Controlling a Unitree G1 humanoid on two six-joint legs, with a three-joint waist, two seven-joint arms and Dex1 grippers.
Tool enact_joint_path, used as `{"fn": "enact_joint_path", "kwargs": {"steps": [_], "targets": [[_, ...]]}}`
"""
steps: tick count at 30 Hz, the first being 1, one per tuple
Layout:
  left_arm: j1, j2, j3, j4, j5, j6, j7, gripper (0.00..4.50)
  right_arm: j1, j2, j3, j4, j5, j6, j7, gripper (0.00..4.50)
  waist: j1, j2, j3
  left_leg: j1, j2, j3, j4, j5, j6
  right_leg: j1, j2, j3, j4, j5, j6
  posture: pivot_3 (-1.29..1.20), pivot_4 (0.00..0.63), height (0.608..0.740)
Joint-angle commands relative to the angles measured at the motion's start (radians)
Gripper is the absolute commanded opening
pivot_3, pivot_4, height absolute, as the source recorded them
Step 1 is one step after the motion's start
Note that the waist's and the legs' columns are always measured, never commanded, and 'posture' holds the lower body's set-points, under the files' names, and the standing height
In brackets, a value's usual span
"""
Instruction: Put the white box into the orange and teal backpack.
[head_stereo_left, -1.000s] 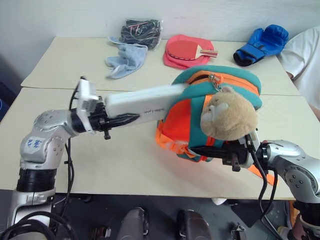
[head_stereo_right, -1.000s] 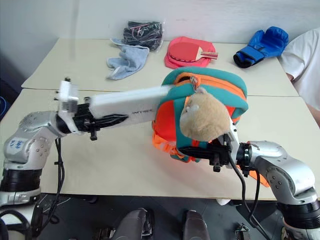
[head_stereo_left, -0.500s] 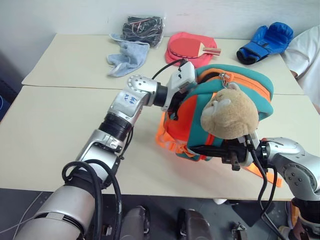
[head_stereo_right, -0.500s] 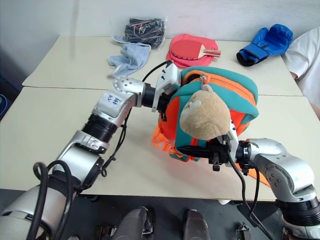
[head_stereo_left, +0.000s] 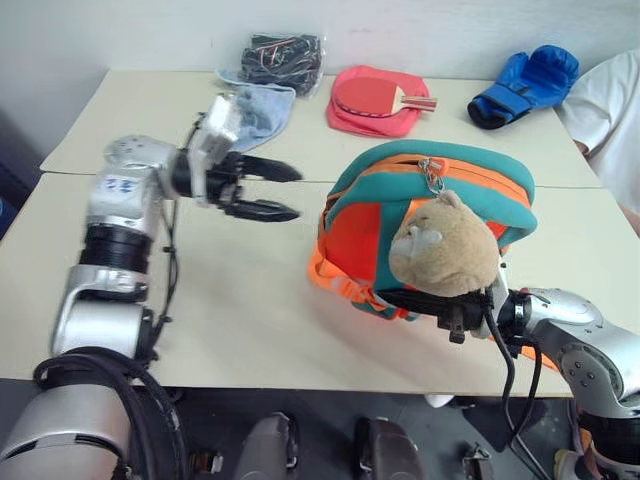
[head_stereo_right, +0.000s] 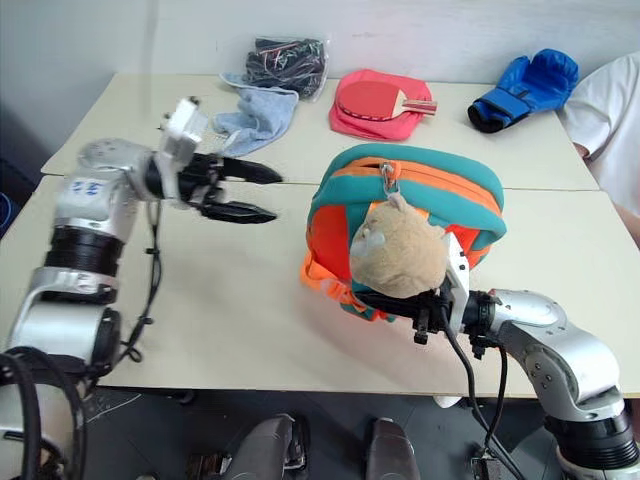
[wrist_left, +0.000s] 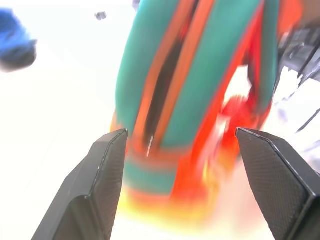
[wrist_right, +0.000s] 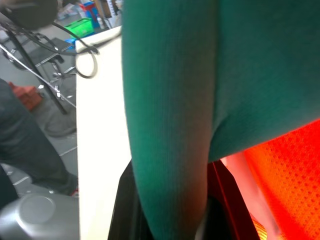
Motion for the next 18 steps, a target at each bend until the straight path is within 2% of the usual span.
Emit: {"fn": "enact_joint_path", "kwargs": {"steps": [1,4,7,12,14,18], "targets": [[0.030,-0.044,0.048,-0.269,-0.090,-0.018,-0.003,3.61,-0.022,0.021,0.013,0.025,-0.020,-0.039,0.012,0.00,0.011,0.000,0.000,-0.001,0.000,-0.001,0.001,0.000,0.001,0.000,0.000,0.000,0.000,0.000,0.000,0.00,0.150,0.740],[0.078,-0.098,0.068,-0.502,-0.170,0.055,0.092,3.61,-0.049,0.033,0.033,0.057,-0.040,-0.050,0.018,0.00,0.016,0.000,0.000,-0.002,-0.001,-0.002,0.003,-0.001,0.002,0.001,-0.001,0.001,-0.001,0.001,0.001,0.00,0.150,0.740],[0.088,-0.165,0.045,-0.621,-0.162,0.021,0.163,3.61,-0.079,0.036,0.057,0.086,-0.057,-0.053,0.030,0.00,0.015,0.000,0.000,-0.001,-0.001,-0.002,0.003,-0.001,0.002,0.002,-0.001,0.001,0.000,0.001,0.001,0.00,0.150,0.740],[0.062,-0.279,0.003,-0.669,-0.131,-0.031,0.261,3.61,-0.121,0.047,0.083,0.122,-0.078,-0.051,0.042,0.00,0.010,0.000,0.000,0.000,0.000,-0.001,0.003,0.000,0.001,0.002,0.001,0.000,0.000,0.001,0.001,0.00,0.150,0.740],[0.053,-0.320,-0.031,-0.651,-0.069,-0.090,0.303,3.61,-0.130,0.052,0.089,0.128,-0.080,-0.049,0.046,0.00,0.012,0.000,0.000,0.000,0.000,-0.001,0.003,0.000,0.001,0.002,0.001,0.000,0.000,0.001,0.001,0.00,0.150,0.740],[0.078,-0.342,-0.094,-0.649,-0.049,-0.170,0.239,3.61,-0.143,0.061,0.096,0.123,-0.080,-0.032,0.043,0.00,0.014,0.000,0.000,0.000,0.000,0.000,0.003,0.000,0.001,0.002,0.001,0.000,0.000,0.001,0.001,0.00,0.150,0.740]]}}
